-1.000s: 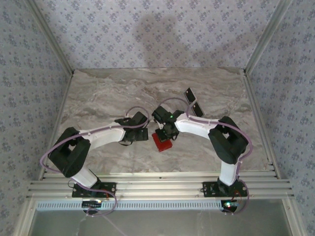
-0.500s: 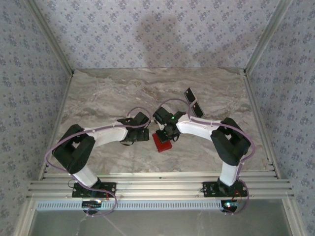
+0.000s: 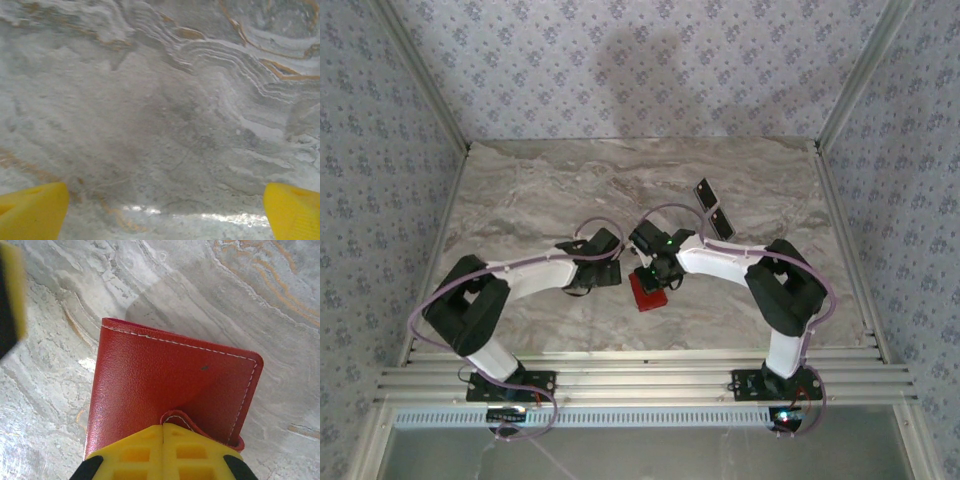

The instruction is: Put the credit cards into the card holder

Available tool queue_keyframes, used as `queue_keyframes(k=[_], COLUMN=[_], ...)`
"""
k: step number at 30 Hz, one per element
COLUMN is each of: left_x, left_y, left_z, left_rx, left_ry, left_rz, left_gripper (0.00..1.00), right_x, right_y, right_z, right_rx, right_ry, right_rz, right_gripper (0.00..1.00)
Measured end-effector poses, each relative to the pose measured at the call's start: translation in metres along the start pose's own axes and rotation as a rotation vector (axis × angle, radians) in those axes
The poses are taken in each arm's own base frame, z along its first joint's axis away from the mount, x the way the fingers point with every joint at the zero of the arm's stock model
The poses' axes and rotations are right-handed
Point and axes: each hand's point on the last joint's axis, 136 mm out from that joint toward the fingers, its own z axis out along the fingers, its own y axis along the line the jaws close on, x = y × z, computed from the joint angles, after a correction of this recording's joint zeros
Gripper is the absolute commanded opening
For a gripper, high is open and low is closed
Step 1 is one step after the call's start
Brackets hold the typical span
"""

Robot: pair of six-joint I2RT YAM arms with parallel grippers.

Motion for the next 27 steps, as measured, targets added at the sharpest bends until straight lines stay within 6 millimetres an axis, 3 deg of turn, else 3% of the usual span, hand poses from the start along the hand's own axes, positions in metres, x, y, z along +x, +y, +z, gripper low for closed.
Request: queue_keyframes(k=[5,10,16,21,27], left_x=[-0.001,0.013,0.043,0.053,0.063], left_y=[0.021,0.024,-0.004,-0.033,-0.053], left_z=[-0.025,-0.041,-0.052,-0.06,-0.046], left_rx=[0.032,0.109,0.248,0.336,0.303], left_ry=[-0.069,-0.118,-0.161,-0.202,-0.195], left_rz=[-0.052,-0.032,0.114,0.222,0.34], left_gripper=[1.0,1.0,1.0,1.0,1.0], right_x=[0.0,0.0,0.0,0.0,0.001], right_y=[0.0,0.001,0.0,-0.002,-0.005], right_z=[0.001,0.001,0.002,0.003,0.004], right_rx=[-0.004,-0.005,-0.017,-0.076,-0.176], right_ry=[-0.003,-0.004,-0.005,-0.024,-0.056], right_rz=[0.0,0.0,0.012,0.062,0.151], right_gripper=[0.0,0.0,0.0,0.0,0.0])
